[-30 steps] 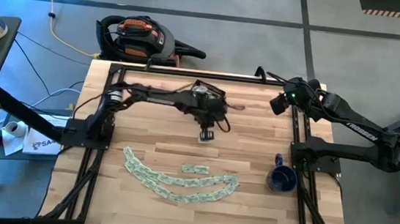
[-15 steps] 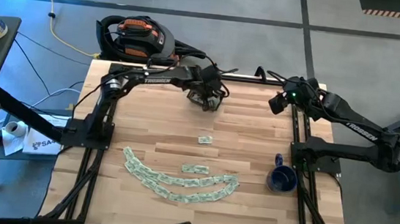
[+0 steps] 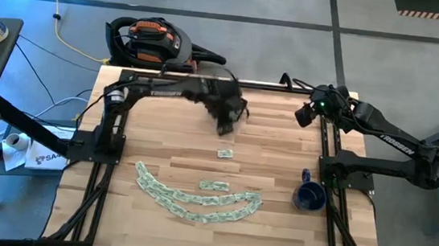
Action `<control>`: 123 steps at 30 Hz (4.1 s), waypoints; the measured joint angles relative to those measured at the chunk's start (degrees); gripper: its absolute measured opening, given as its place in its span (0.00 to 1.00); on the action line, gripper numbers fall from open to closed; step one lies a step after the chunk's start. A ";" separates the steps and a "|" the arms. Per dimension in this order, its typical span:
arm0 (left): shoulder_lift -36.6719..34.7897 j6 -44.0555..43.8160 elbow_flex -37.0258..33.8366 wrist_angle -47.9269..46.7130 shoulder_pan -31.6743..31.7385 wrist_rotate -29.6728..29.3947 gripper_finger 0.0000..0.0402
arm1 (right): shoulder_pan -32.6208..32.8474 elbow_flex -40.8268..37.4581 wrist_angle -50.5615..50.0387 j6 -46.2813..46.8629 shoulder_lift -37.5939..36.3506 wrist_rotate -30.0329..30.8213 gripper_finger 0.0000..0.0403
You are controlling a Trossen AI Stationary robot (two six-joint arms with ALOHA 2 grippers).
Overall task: Pick and place Stevia / Truvia into bins
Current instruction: Put the stevia packet into the black bin
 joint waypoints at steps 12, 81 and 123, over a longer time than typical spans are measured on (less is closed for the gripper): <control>7.95 4.60 -3.98 7.11 -12.38 -8.34 0.49 | 0.01 0.00 0.14 -3.76 0.00 -2.04 0.61; 11.71 21.55 7.83 -3.53 6.74 -22.54 0.28 | -0.12 0.00 3.89 4.66 0.01 1.36 0.61; 6.71 -15.99 -5.98 -3.58 -25.85 -7.60 0.68 | -0.01 0.02 9.94 -13.76 11.96 -22.01 0.61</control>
